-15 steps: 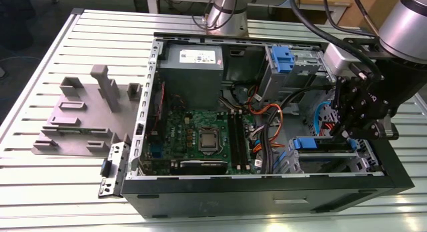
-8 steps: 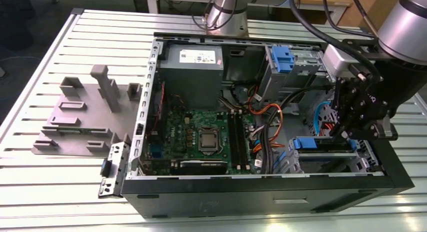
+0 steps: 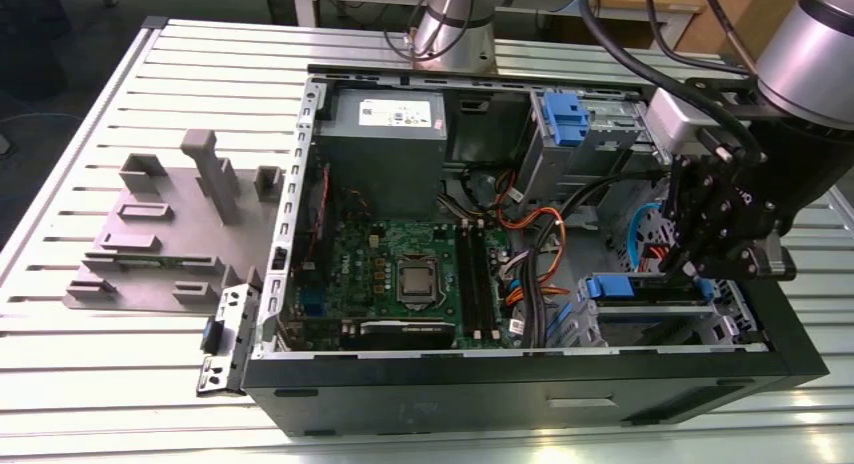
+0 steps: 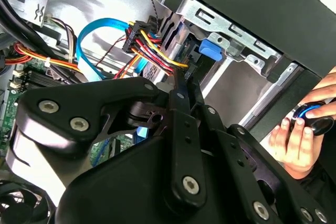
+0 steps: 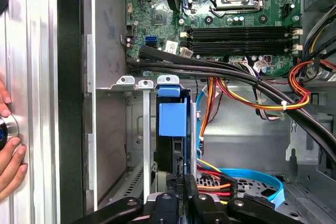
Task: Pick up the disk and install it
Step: 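Insert the first disk wire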
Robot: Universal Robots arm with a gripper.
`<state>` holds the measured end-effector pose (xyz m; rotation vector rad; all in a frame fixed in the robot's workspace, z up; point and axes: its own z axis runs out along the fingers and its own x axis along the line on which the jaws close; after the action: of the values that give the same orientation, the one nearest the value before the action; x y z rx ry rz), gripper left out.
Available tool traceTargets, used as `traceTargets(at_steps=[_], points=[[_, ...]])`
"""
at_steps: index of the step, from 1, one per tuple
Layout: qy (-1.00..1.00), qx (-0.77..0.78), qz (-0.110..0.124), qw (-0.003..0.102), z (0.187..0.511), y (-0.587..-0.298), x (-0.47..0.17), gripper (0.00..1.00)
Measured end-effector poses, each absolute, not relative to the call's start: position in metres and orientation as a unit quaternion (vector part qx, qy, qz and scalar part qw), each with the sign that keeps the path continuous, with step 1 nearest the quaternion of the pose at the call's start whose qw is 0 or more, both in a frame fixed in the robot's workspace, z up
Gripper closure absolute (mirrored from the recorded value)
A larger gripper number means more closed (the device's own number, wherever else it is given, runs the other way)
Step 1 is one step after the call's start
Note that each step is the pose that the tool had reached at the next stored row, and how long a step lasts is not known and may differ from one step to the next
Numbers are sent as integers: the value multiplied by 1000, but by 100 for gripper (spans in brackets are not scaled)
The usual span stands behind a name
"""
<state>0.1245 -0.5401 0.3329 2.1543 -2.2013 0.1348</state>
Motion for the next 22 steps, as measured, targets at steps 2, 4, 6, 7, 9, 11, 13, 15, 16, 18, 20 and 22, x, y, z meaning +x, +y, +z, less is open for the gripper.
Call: traceTargets(at_steps=[2,4,6,7,9,11,13,15,16,18,20,22], points=[[-714,699,44,29,333,-540,125,83],[-712,700,44,29,333,-540,125,83],[-709,703,44,29,333,-540,124,83],[-709,703,44,29,333,-540,125,83],[-708,704,44,29,333,-540,124,83],[-708,704,44,29,333,-540,124,83],[-708,704,44,29,333,-540,124,83],[-708,704,44,29,332,-540,124,83],[-708,704,44,29,332,-540,124,83],[-708,704,44,29,331,-540,124,83],[-708,704,44,29,330,-540,124,83],[-708,704,44,29,330,-540,124,83]])
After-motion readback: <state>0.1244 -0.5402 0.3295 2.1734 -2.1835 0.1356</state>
